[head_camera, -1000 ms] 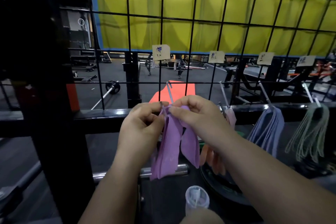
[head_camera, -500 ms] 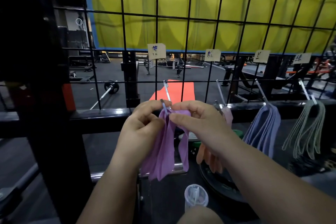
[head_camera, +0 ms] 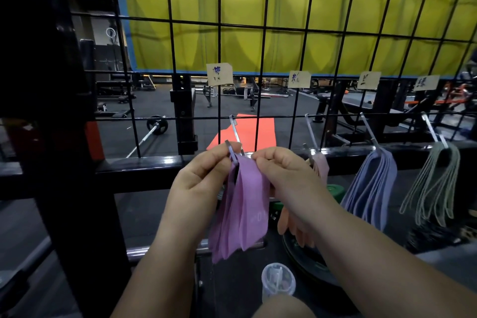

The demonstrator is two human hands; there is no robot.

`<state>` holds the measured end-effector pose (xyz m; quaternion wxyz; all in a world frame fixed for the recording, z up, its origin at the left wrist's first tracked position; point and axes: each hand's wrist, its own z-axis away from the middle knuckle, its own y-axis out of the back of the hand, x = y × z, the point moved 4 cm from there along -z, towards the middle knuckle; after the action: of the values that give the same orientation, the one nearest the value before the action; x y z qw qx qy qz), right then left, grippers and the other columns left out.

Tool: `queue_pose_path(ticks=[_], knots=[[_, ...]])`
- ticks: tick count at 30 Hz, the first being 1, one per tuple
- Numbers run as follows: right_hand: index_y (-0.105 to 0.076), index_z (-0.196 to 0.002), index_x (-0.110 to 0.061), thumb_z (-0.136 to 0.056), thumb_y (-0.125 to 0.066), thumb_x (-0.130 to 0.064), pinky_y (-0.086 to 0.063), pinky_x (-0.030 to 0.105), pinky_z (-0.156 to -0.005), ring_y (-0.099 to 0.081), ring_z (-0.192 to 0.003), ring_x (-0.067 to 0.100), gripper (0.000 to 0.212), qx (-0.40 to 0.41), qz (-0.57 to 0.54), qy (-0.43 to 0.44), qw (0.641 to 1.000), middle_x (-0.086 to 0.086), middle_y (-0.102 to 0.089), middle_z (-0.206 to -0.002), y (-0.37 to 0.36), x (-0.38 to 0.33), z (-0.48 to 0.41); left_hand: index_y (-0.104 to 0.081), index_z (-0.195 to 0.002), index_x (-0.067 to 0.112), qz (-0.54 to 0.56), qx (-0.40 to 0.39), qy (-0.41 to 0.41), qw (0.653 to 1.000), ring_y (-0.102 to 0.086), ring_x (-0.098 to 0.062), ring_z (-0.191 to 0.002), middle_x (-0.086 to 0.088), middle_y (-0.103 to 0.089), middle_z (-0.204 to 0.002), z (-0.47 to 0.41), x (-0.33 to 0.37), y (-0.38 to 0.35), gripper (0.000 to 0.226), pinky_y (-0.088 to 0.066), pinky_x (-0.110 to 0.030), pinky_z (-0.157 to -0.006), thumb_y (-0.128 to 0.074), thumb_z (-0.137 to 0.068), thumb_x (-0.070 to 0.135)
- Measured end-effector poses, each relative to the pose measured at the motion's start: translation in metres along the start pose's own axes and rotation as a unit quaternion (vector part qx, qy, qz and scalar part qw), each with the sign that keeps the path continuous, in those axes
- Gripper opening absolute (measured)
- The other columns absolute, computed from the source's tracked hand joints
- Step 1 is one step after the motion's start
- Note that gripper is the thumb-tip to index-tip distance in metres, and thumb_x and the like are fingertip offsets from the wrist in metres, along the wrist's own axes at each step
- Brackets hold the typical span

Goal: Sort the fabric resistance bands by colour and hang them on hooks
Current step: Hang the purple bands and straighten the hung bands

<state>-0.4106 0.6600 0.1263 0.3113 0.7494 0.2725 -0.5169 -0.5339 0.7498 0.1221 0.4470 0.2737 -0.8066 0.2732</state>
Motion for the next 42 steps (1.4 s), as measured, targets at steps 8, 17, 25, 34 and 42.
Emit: queue_pose_path(ticks=[8,17,25,34,42], knots=[[-0.066,-0.086,-0.024,-0.095,-0.055,-0.02,-0.046,0.039,-0.07,-0.055,-0.072,0.019,0.015,0.044,-0.036,-0.021,0.998,0.002,-0.065,-0.078,0.002,0.005,-0.005,-0.075,-0.096,0.027,-0.037,0.001,-0.028,0.999,-0.069,-0.008,-0.094,0.007,-0.074,-0.1,0.001,0.003,-0.002,0.035,-0.052,-0.017,-0.077,-0.052,-0.096,0.001],[-0.063,-0.091,-0.021,-0.098,-0.054,-0.019,-0.047,0.039,-0.071,-0.058,-0.076,0.02,0.012,0.006,-0.057,-0.023,0.998,0.005,-0.068,-0.082,-0.003,0.015,0.005,-0.073,-0.105,0.031,-0.057,-0.031,-0.034,0.997,-0.058,-0.045,-0.094,-0.032,-0.058,-0.104,0.003,0.003,-0.002,0.038,-0.05,-0.055,-0.091,-0.051,-0.079,0.014],[-0.063,-0.097,-0.021,-0.095,-0.062,-0.021,-0.052,0.025,-0.055,-0.063,-0.077,0.024,0.002,-0.008,-0.078,-0.008,0.997,0.015,-0.067,-0.085,-0.007,0.019,0.006,-0.072,-0.104,0.026,-0.055,0.001,-0.037,0.998,-0.068,-0.006,-0.09,0.009,-0.074,-0.099,0.003,0.0,-0.003,0.023,-0.052,-0.019,-0.077,-0.071,-0.084,0.015],[-0.071,-0.104,-0.022,-0.078,-0.068,-0.042,-0.055,0.055,-0.09,-0.071,-0.094,0.03,0.033,-0.05,-0.056,-0.009,0.997,0.012,-0.073,-0.096,-0.015,0.033,0.008,-0.069,-0.111,0.016,-0.011,0.036,-0.009,0.999,-0.07,-0.008,-0.091,0.001,-0.075,-0.097,0.01,-0.004,-0.006,0.029,-0.053,-0.016,-0.075,-0.068,-0.084,0.008],[-0.07,-0.097,-0.02,-0.088,-0.065,-0.046,-0.057,0.039,-0.084,-0.071,-0.089,0.017,0.029,-0.054,-0.032,-0.037,0.997,0.002,-0.075,-0.094,-0.018,0.038,0.012,-0.072,-0.096,0.027,-0.048,0.116,-0.003,0.992,-0.066,-0.006,-0.077,0.004,-0.074,-0.085,0.017,-0.012,-0.006,0.024,-0.054,-0.017,-0.068,-0.07,-0.084,0.005]])
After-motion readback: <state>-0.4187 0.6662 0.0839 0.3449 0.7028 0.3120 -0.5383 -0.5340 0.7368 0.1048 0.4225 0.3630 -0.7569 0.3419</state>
